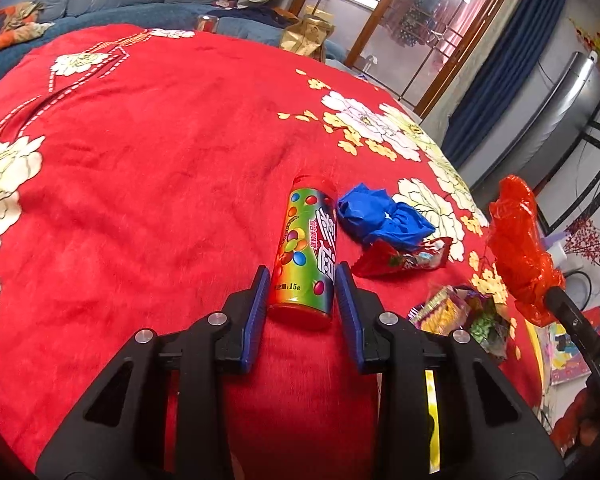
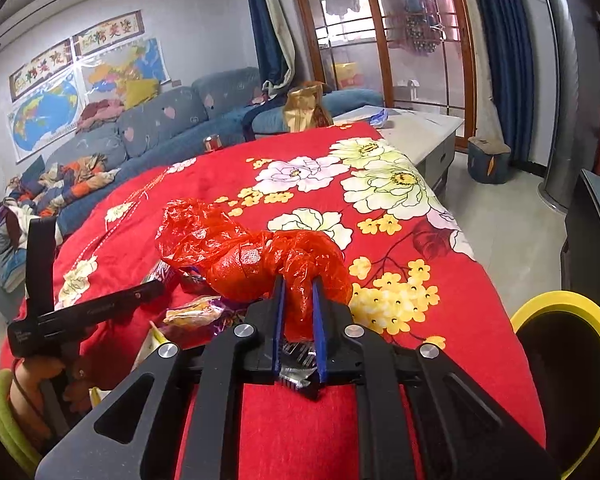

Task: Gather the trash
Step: 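Grasp the red plastic bag with the right tool while the left tool grasps the candy tube, then carry the red bag and candy tube with both tools over the yellow-rimmed bin, then open both tools to drop the red bag and candy tube into the bin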

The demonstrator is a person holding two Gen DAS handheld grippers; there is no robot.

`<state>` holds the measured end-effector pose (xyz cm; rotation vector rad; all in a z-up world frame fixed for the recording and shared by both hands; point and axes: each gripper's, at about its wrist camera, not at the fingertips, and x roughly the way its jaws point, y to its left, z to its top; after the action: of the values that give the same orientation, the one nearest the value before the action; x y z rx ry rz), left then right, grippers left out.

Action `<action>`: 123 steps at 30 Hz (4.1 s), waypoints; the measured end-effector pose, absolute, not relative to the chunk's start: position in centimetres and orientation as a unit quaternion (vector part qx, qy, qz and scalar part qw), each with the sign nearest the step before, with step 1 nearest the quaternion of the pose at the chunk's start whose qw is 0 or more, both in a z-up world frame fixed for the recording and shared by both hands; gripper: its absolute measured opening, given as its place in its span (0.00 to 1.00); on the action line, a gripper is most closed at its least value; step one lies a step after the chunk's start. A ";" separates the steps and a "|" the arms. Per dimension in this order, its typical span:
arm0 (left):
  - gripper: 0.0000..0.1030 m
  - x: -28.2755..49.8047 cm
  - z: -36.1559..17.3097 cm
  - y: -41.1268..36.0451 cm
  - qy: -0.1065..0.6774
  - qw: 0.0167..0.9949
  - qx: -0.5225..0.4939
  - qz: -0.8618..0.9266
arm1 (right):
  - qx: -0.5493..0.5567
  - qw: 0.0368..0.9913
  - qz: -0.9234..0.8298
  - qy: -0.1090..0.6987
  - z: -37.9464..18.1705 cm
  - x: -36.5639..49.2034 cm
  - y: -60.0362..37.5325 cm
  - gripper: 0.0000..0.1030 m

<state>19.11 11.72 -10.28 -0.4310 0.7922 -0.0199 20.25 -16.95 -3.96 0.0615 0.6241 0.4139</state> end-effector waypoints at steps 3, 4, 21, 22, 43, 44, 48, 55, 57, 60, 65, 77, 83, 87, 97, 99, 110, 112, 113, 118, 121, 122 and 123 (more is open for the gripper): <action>0.26 18.3 -9.8 11.9 0.373 0.903 -0.214 -0.008 | 0.036 0.930 0.202 0.304 -3.8 19.8 -17.2 0.11; 0.26 17.9 -9.5 11.9 0.370 0.904 -0.214 -0.009 | 0.037 0.930 0.203 0.303 -3.7 19.6 -17.3 0.11; 0.25 14.6 -4.0 10.2 0.309 0.930 -0.194 -0.037 | 0.046 0.932 0.204 0.297 -3.1 17.3 -18.2 0.11; 0.25 14.5 -3.7 10.1 0.306 0.932 -0.193 -0.041 | 0.047 0.932 0.203 0.296 -3.1 17.3 -18.4 0.11; 0.25 12.8 -0.4 5.5 0.279 0.942 -0.160 -0.094 | 0.066 0.941 0.180 0.277 -1.6 15.9 -20.9 0.11; 0.25 12.7 -0.3 5.2 0.279 0.942 -0.158 -0.096 | 0.067 0.942 0.178 0.277 -1.6 15.9 -21.0 0.11; 0.25 12.6 -0.1 4.2 0.278 0.943 -0.151 -0.105 | 0.069 0.944 0.171 0.274 -1.5 15.7 -21.5 0.11; 0.25 12.1 0.1 2.6 0.277 0.943 -0.139 -0.123 | 0.073 0.948 0.157 0.268 -0.9 15.5 -22.9 0.11; 0.25 12.0 0.1 2.1 0.276 0.943 -0.135 -0.130 | 0.074 0.948 0.153 0.268 -0.8 15.4 -23.2 0.11; 0.25 12.1 0.2 1.4 0.278 0.941 -0.132 -0.138 | 0.074 0.950 0.147 0.267 -0.7 15.4 -23.9 0.11; 0.25 11.7 0.2 -0.1 0.279 0.940 -0.124 -0.152 | 0.076 0.951 0.136 0.265 -0.7 15.1 -25.2 0.11; 0.25 11.3 0.3 -3.9 0.284 0.935 -0.099 -0.186 | 0.089 0.955 0.106 0.262 -0.8 14.5 -28.7 0.11; 0.25 11.1 0.2 -5.6 0.286 0.932 -0.090 -0.203 | 0.093 0.956 0.091 0.262 -1.1 14.1 -30.3 0.11; 0.25 10.9 0.1 -6.8 0.288 0.930 -0.081 -0.214 | 0.100 0.956 0.079 0.263 -1.4 14.0 -31.6 0.11; 0.25 10.8 -0.8 -10.6 0.303 0.917 -0.058 -0.254 | 0.116 0.957 0.028 0.264 -1.9 13.4 -35.4 0.11; 0.25 10.8 -0.9 -11.4 0.306 0.914 -0.053 -0.261 | 0.120 0.956 0.015 0.266 -2.2 13.4 -36.3 0.11; 0.25 11.3 -2.2 -16.9 0.326 0.895 -0.015 -0.303 | 0.143 0.951 -0.034 0.271 -3.6 12.9 -40.8 0.11; 0.25 11.4 -2.4 -17.7 0.329 0.893 -0.008 -0.308 | 0.146 0.950 -0.041 0.272 -3.7 12.9 -41.3 0.11; 0.25 11.4 -2.5 -18.1 0.329 0.892 -0.004 -0.311 | 0.147 0.950 -0.043 0.272 -3.8 12.9 -41.5 0.11; 0.25 11.8 -3.0 -19.9 0.332 0.887 0.007 -0.319 | 0.158 0.946 -0.058 0.276 -4.5 12.9 -43.1 0.11; 0.25 12.2 -3.3 -20.9 0.336 0.885 0.012 -0.322 | 0.165 0.944 -0.065 0.278 -4.9 12.9 -43.9 0.11; 0.25 12.3 -3.4 -21.1 0.336 0.885 0.013 -0.322 | 0.168 0.943 -0.068 0.280 -5.2 12.9 -44.3 0.11; 0.25 12.4 -3.4 -21.3 0.336 0.885 0.014 -0.322 | 0.170 0.942 -0.071 0.281 -5.3 12.9 -44.5 0.11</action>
<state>12.40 -21.33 -3.44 0.0298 0.6994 -0.6694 12.87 -44.50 -5.32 0.3462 0.5731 -0.1449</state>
